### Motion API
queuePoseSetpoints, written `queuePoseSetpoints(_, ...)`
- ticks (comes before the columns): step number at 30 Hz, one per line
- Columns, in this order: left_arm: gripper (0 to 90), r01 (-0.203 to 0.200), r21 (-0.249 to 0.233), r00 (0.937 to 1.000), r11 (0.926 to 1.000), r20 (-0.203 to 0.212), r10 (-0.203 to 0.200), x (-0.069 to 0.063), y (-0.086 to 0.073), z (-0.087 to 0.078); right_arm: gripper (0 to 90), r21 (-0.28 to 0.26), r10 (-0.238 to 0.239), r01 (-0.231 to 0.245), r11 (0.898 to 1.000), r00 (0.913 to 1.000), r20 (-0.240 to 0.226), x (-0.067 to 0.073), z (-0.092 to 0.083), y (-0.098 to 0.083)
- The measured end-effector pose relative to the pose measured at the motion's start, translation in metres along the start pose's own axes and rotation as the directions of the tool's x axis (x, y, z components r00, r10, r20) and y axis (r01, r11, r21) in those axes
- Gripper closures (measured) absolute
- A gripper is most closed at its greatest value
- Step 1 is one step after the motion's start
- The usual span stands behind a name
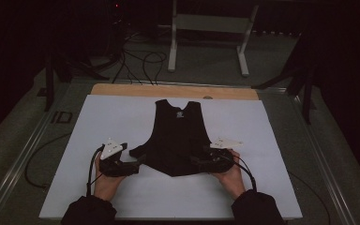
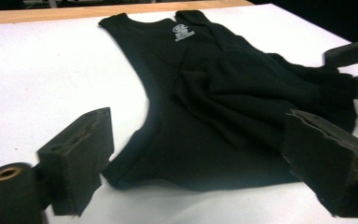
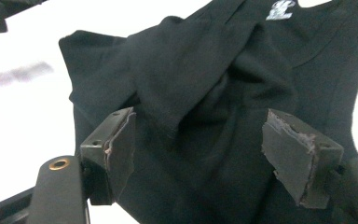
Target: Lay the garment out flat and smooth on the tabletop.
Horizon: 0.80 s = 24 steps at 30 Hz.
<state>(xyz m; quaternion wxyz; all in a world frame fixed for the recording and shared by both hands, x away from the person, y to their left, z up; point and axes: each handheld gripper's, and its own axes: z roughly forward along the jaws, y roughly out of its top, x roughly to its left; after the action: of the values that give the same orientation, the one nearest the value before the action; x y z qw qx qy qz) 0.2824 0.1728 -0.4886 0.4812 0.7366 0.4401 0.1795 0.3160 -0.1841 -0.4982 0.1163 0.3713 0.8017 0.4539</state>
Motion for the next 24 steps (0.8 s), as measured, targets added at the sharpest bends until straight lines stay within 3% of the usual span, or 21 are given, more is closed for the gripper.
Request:
queuePoseSetpoints(8, 1.6, -0.005, 0.022, 1.0, 0.9997, 0.004, 0.005, -0.001, -0.003, 0.009, 35.1, 0.046, -0.024, 0.024, 0.999, 0.9996, -0.015, 0.008, 0.018, -0.005)
queuePoseSetpoints(12, 1.9, -0.01, 0.044, 0.9999, 0.999, 0.005, 0.01, -0.003, -0.004, 0.015, 49.9, 0.06, -0.013, 0.015, 0.998, 0.9993, -0.034, 0.01, 0.027, -0.005)
queuePoseSetpoints(14, 2.2, -0.015, 0.05, 0.9998, 0.9986, 0.013, 0.015, -0.004, -0.005, 0.016, 66.6, 0.071, -0.017, 0.02, 0.997, 0.9986, -0.05, 0.011, 0.03, -0.006)
queuePoseSetpoints(16, 3.0, -0.022, 0.048, 0.9996, 0.9986, 0.02, 0.021, -0.005, -0.005, 0.017, 79.4, 0.06, -0.06, 0.064, 0.996, 0.996, -0.066, 0.014, 0.028, -0.005)
queuePoseSetpoints(18, 3.3, -0.027, 0.052, 0.9994, 0.9983, 0.022, 0.026, -0.005, -0.005, 0.017, 86.3, 0.034, -0.091, 0.094, 0.995, 0.9937, -0.065, 0.017, 0.022, -0.002)
queuePoseSetpoints(22, 4.0, -0.029, 0.061, 0.9992, 0.9977, 0.029, 0.027, -0.006, -0.005, 0.019, 87.0, -0.037, -0.093, 0.092, 0.995, 0.9949, -0.039, 0.011, 0.005, 0.006)
queuePoseSetpoints(24, 5.0, -0.033, 0.065, 0.999, 0.9973, 0.032, 0.031, -0.007, -0.005, 0.019, 87.0, -0.06, -0.067, 0.067, 0.996, 0.9977, -0.007, 0.004, -0.004, 0.008)
